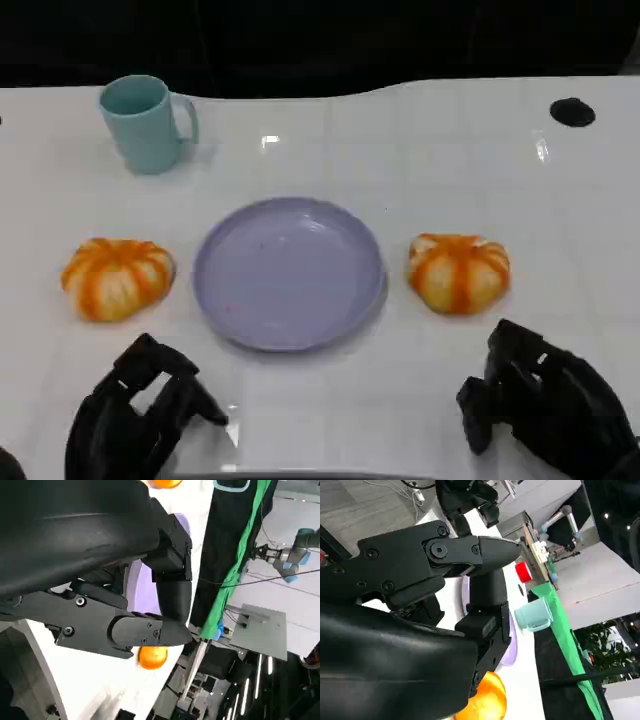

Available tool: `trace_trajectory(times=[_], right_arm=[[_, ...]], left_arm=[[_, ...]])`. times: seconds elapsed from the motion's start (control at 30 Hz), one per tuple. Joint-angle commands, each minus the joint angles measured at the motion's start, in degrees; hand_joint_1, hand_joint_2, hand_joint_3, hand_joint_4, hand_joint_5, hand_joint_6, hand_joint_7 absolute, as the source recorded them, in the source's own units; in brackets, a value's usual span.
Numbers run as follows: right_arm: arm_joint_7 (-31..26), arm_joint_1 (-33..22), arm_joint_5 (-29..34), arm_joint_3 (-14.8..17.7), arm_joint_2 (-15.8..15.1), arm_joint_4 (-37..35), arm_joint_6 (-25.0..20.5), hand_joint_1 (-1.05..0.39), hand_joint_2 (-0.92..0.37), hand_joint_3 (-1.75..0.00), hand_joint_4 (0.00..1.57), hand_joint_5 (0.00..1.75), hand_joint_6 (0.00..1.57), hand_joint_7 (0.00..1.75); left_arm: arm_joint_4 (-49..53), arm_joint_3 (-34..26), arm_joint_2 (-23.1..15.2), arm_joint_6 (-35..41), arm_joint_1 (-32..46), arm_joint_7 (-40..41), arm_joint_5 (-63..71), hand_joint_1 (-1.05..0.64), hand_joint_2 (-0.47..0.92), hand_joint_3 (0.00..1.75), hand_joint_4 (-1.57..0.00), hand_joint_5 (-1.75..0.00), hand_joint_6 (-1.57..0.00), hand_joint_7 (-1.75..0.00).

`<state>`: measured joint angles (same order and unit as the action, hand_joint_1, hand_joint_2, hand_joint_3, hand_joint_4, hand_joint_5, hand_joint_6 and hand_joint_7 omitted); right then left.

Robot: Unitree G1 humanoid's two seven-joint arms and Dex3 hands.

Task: Grasp the bread from the table and place it into the plate.

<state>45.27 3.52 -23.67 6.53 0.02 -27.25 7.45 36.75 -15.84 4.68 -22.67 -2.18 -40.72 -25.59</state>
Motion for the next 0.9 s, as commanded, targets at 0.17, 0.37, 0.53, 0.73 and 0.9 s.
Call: trace_trajectory(times=[0.17,0.37,0.53,0.73,0.9], right_arm=[[-2.0,0.1,0.6,0.3,-0.7,0.5,-0.1,-0.51,-0.92,-0.31,0.86,1.75,0.64,1.75],[-1.6,0.2,0.4,0.3,-0.5,-0.1,1.5,-0.49,-0.92,-0.34,0.87,1.75,0.63,1.75],[-1.4,0.1,0.0,0.2,-0.7,0.4,0.2,-0.49,-0.92,-0.36,0.86,1.75,0.63,1.75],[-1.1,0.3,-0.5,0.5,-0.7,0.4,-0.7,-0.50,-0.92,-0.35,0.86,1.75,0.63,1.75],[-1.8,0.7,1.9,0.0,-1.0,0.3,3.0,-0.52,-0.92,-0.35,0.86,1.75,0.63,1.75]], left_arm=[[0.5,-0.3,-1.1,-0.6,-0.3,-0.2,-0.3,-0.52,0.92,0.28,-0.59,-1.75,-0.47,-1.57],[0.3,-0.2,-1.1,-0.7,-0.3,-0.2,-0.2,-0.52,0.92,0.28,-0.59,-1.75,-0.48,-1.54],[0.8,-0.4,-1.2,-0.6,-0.6,-0.7,-0.7,-0.51,0.92,0.28,-0.59,-1.75,-0.49,-1.50],[1.2,-0.3,-1.5,-0.6,-0.7,-0.8,-0.5,-0.53,0.92,0.26,-0.60,-1.75,-0.51,-1.49],[1.2,-0.2,-1.5,-0.8,-0.9,-0.7,-0.4,-0.53,0.92,0.27,-0.60,-1.75,-0.51,-1.49]])
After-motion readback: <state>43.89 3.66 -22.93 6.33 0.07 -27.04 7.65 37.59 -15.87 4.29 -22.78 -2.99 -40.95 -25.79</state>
